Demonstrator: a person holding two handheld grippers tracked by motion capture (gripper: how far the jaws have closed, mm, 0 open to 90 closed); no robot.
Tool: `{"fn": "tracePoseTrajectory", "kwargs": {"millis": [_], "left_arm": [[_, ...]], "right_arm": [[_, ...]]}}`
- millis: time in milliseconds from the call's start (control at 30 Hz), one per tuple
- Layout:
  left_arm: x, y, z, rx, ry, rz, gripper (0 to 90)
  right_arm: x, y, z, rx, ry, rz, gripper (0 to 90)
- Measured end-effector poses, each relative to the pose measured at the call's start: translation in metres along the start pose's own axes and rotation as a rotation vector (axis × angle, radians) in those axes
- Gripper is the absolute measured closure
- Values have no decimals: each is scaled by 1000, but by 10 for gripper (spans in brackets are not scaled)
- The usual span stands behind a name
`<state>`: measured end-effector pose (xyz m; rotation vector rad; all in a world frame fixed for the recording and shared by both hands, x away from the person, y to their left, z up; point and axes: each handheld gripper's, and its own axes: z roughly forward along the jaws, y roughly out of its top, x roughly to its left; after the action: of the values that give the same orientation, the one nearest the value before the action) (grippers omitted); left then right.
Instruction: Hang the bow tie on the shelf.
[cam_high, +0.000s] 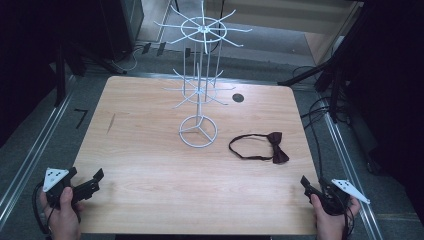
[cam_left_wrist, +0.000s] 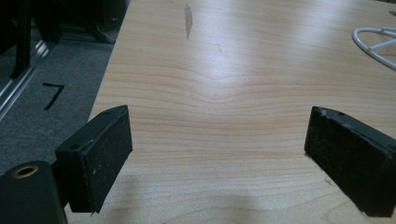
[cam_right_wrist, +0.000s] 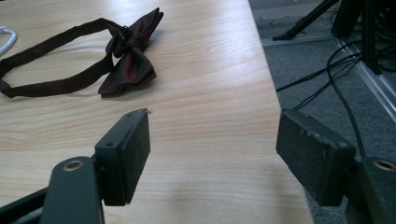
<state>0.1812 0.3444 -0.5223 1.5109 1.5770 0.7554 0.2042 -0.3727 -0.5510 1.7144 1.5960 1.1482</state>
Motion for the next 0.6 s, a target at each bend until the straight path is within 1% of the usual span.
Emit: {"fn": "tracePoseTrajectory", "kwargs": {"millis": [33, 67, 167, 233, 267, 300, 333, 367, 400, 433, 467, 500, 600], "left_arm": [[0, 0, 0, 0, 0, 0, 83], [0, 0, 0, -1, 0, -4, 83], [1, 0, 0, -5, -5, -7, 83], [1, 0, 0, -5, -4, -6, 83], [0, 0, 1, -3, -3, -3, 83], [0, 0, 1, -5, -4, 0, 83], [0, 0, 1, -5, -4, 0, 83], [1, 0, 0, -5, -5, -4, 83], [1, 0, 0, -3, -6, -7, 83], [1, 0, 0, -6, -8, -12, 83], [2, 0, 0, -7, -8, -15, 83], [2, 0, 0, -7, -10, -20, 83], [4, 1, 0, -8, -9, -29, 83]], "right_arm": [[1, 1, 1, 2, -1, 0, 260], [2, 1, 1, 11, 1, 11, 256], [6, 4, 1, 23, 7, 22, 249], [11, 7, 0, 29, 11, 10, 245], [17, 11, -1, 41, 18, -15, 237], [20, 13, 0, 52, 17, -30, 230], [20, 13, 0, 52, 17, -30, 230], [25, 19, 0, 76, 23, -63, 223], [26, 21, 1, 87, 23, -73, 217], [26, 21, 1, 87, 23, -73, 217], [27, 27, 4, 125, 34, -67, 199], [27, 27, 4, 125, 34, -67, 199], [30, 36, 9, 172, 29, -70, 196]]}}
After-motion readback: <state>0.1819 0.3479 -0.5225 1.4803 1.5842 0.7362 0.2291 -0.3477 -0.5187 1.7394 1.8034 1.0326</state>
